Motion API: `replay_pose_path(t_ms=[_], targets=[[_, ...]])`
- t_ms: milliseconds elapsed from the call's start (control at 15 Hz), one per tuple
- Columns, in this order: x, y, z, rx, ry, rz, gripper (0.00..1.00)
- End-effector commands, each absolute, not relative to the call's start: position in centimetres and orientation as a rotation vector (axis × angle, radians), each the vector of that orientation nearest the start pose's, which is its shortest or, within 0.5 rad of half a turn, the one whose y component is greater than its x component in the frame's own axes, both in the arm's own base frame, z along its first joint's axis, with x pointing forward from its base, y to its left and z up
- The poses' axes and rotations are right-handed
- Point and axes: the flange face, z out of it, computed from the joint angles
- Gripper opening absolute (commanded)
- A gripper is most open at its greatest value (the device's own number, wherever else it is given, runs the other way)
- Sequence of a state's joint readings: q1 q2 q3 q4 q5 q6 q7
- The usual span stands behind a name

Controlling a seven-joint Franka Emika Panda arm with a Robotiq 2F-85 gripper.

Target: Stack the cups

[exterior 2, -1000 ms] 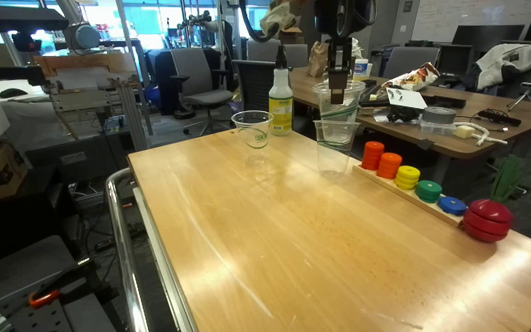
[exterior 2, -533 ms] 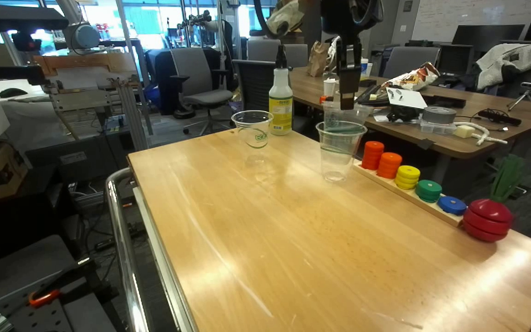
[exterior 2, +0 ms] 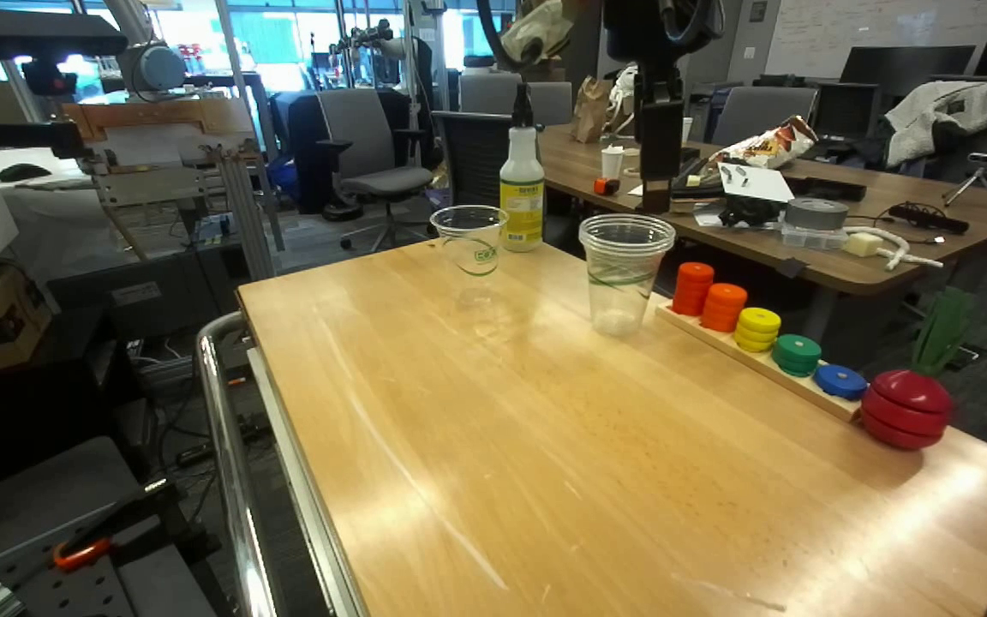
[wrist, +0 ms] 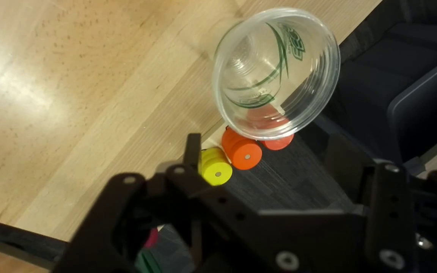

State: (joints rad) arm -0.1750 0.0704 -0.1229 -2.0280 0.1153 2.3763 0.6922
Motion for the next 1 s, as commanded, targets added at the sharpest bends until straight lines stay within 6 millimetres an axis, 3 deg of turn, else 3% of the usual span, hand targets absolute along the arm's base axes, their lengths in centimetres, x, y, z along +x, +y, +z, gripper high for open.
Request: replay_pose_path(t_ms=[0,933], targets=[[57.8,-17.2,45.3,-2.554,1.555,-0.381,1.00],[59.8,-14.6,41.3,-2.696,1.543,-0.025,1.00]])
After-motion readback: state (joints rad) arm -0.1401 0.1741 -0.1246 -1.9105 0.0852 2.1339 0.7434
